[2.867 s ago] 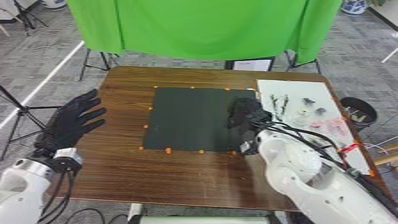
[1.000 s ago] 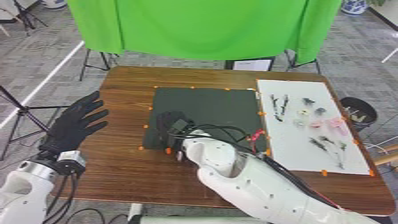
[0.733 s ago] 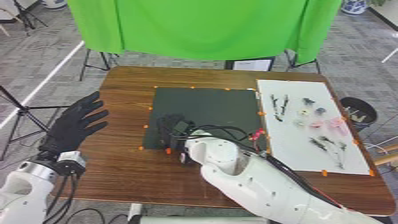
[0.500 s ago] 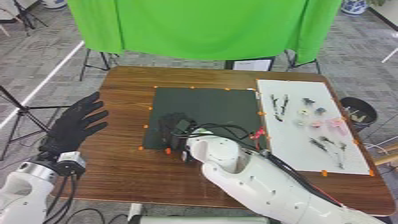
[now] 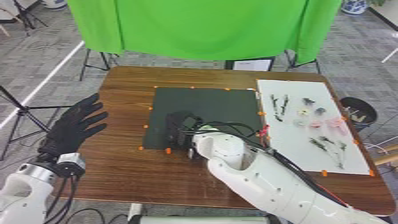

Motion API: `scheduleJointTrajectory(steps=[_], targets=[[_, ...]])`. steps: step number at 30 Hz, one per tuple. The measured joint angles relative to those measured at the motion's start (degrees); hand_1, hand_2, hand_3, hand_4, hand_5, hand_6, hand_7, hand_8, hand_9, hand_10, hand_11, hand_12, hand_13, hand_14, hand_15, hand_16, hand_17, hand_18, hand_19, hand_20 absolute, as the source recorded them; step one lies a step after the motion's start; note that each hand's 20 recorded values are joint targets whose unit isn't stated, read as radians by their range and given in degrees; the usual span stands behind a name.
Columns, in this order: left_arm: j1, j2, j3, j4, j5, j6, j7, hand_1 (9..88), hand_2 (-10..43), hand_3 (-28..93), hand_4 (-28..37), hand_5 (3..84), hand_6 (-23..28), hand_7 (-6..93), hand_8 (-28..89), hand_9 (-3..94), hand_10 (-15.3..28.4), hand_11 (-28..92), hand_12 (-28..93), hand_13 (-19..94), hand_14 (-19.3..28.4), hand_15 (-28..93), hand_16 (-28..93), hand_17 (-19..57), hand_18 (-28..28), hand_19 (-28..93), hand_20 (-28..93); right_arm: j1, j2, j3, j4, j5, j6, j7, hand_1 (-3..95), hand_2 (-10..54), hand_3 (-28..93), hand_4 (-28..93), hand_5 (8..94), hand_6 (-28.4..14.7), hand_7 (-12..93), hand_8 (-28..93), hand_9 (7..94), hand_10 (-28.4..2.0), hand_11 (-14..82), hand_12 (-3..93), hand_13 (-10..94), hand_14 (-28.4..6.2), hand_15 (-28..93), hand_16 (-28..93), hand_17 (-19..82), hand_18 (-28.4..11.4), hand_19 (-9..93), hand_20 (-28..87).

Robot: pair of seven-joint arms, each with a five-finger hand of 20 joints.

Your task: Arrange flowers

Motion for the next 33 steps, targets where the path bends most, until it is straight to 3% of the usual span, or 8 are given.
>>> scheduleJointTrajectory(steps=[15, 23, 25, 33], targets=[[-0.1, -0.02, 0.1, 0.01, 0.01, 0.0, -0.06, 25.8, -8.6, 69, -28.3, 20.9, 3.5, 20.2, -11, 15.1, 9.9, 19, 20, 12, 13.0, 29, 1, -11.6, 19.8, 39, 10, -1.0, 0.1, 0.9, -1.1, 1.4, -1.0, -0.2, 27.4, -9.5, 87, -22, 73.6, 0.4, 51, 18, 81.5, -8.4, 69.1, 44.9, 80, -7.5, 85, 32, 55, -18.1, 93, 77], [-0.1, -0.05, 0.1, 0.01, 0.08, -0.01, -0.14, 25.6, -8.6, 69, -28.3, 20.8, 3.5, 20.2, -11, 15.1, 10.0, 19, 20, 12, 13.0, 29, 1, -11.7, 19.9, 39, 10, -1.1, 0.0, 0.9, -1.2, 2.6, 0.5, 0.4, 22.1, -9.5, 89, -22, 75.0, 0.1, 51, 4, 81.9, -8.7, 68.7, 44.7, 80, -7.8, 85, 32, 55, -18.4, 93, 77], [-0.2, -0.11, 0.1, 0.02, 0.09, -0.01, -0.17, 25.6, -8.4, 69, -28.3, 20.8, 3.5, 20.2, -11, 15.1, 10.0, 19, 20, 12, 13.1, 29, 1, -11.7, 19.9, 39, 10, -1.1, 0.1, 0.9, -1.3, 2.6, 1.1, 0.7, 20.7, -9.5, 89, -21, 75.5, 0.0, 53, -9, 81.9, -8.8, 68.4, 45.4, 80, -7.8, 85, 32, 55, -18.4, 93, 78], [0.0, -0.18, -0.08, -0.01, 0.1, 0.0, -0.17, 25.5, -8.4, 69, -28.3, 20.9, 3.6, 20.1, -11, 15.1, 10.0, 19, 20, 12, 13.1, 29, 1, -11.7, 19.9, 39, 10, -0.9, 0.7, 0.7, -2.2, 2.1, 3.4, 0.9, 19.3, -9.5, 89, -21, 75.6, -0.1, 54, -11, 81.9, -8.8, 68.4, 45.2, 80, -8.0, 85, 32, 55, -18.7, 93, 78]])
